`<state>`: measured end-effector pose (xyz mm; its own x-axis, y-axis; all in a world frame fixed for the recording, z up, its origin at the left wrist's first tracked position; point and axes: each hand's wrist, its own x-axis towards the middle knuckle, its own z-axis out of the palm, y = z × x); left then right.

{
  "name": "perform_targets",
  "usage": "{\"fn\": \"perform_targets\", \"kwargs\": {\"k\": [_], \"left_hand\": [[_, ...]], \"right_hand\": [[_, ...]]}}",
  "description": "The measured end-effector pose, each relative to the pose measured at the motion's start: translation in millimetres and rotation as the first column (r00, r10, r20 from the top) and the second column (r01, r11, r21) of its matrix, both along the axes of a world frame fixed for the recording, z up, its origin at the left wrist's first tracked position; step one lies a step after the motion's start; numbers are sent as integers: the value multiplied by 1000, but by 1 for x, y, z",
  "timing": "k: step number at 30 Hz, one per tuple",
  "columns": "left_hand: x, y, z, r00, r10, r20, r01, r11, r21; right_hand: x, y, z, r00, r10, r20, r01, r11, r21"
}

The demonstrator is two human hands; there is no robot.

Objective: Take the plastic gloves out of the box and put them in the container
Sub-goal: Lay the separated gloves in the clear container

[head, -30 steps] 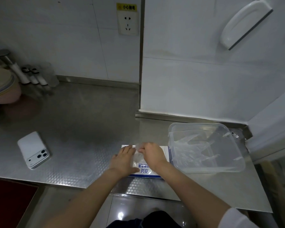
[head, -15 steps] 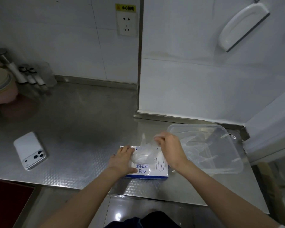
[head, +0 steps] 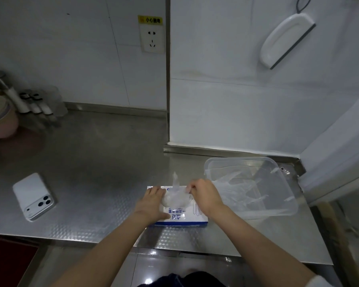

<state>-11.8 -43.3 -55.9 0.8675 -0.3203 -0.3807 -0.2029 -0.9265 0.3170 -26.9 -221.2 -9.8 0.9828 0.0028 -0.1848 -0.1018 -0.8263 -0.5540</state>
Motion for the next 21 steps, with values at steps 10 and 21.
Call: {"fn": "perform_targets", "kwargs": {"k": [10, 21], "left_hand": [[6, -5, -1, 999, -15, -52, 18, 998, 55], [27, -54, 105, 931, 264, -250, -361, 583, -728]], "right_hand": [[6, -42, 70, 924, -219, 314, 127, 949, 290], [9, -98, 88, 931, -239, 276, 195, 964, 179]]}}
